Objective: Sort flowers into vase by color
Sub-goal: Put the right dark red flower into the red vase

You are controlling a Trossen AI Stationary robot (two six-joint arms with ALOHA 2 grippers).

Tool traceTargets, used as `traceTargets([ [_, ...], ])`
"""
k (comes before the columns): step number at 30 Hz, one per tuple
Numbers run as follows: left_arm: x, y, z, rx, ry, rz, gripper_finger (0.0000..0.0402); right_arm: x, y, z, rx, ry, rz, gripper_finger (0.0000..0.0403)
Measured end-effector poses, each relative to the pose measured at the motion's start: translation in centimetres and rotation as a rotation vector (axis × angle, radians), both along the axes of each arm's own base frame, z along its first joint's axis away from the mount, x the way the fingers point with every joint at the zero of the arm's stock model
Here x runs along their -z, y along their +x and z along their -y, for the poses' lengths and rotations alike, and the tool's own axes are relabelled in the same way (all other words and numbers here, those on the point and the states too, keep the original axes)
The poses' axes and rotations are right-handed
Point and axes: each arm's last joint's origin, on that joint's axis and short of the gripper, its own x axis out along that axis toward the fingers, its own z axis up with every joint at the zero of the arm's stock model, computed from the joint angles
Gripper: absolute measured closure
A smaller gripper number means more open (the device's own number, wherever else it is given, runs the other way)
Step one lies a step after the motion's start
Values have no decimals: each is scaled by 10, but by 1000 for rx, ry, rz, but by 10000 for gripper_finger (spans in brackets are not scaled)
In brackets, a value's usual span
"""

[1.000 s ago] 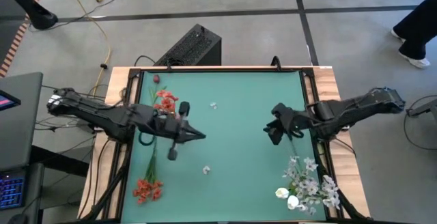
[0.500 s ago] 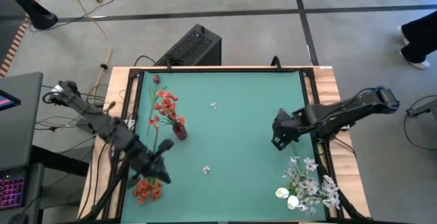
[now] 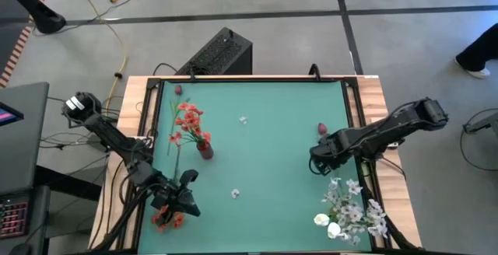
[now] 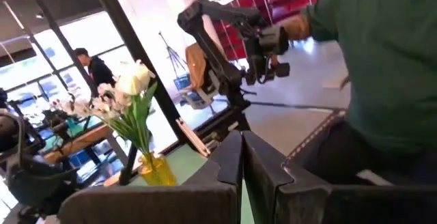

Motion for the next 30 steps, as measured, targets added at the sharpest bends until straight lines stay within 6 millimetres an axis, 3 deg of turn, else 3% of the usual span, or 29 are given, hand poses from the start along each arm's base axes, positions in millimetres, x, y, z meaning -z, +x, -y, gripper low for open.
traceTargets([
  [5,-4,-1,-2,-29,11,70,401,12,-1,4,31,-4,19,265],
  [22,6,0,-1,-24,56,-16,402,40,-7,6,89,6,83,269],
  [26,9,1,-2,-56,59,-53,402,41,-3,5,62,15,123,303],
  [30,15,0,-7,-188,51,-154,402,40,2,5,20,-7,183,372],
])
